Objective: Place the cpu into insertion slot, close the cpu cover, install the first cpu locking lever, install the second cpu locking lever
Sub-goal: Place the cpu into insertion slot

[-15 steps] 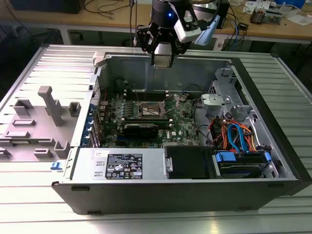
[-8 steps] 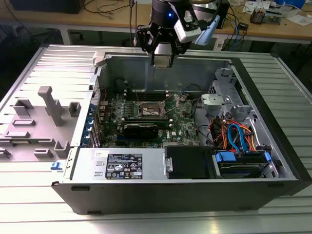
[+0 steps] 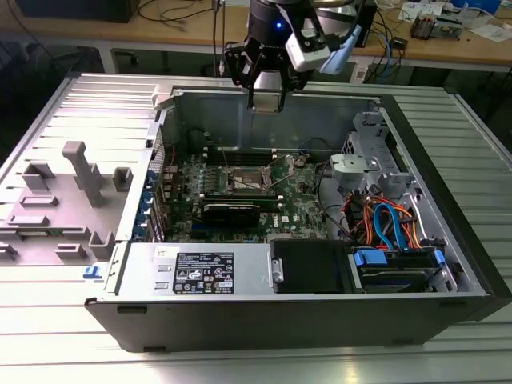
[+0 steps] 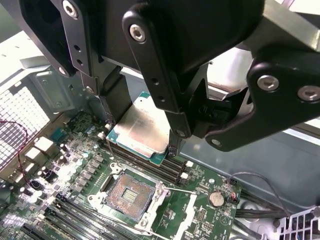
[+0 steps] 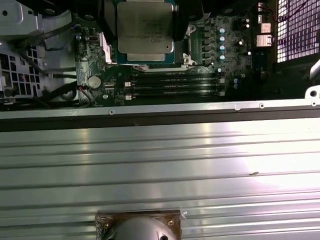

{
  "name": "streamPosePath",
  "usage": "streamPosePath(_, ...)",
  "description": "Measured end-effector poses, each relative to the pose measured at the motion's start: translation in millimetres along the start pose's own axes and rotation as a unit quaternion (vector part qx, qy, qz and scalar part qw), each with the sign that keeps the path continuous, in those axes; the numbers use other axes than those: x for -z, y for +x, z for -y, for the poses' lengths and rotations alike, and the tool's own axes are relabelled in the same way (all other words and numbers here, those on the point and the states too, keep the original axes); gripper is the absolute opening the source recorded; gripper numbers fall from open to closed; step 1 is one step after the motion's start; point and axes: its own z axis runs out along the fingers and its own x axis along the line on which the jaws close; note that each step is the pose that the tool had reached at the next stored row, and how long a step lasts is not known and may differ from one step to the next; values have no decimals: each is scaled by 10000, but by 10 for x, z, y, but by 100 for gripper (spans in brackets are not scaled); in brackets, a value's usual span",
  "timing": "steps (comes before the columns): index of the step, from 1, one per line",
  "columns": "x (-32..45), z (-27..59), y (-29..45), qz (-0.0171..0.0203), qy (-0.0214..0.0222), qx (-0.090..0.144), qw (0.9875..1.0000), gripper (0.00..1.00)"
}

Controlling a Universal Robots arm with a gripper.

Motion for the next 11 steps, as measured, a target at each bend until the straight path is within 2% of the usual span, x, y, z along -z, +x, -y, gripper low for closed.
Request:
streamPosePath(5,-3,1,3,14,-3,-160,9999,55)
streamPosePath(11,-3,5,4,16,-4,-176,9998,55)
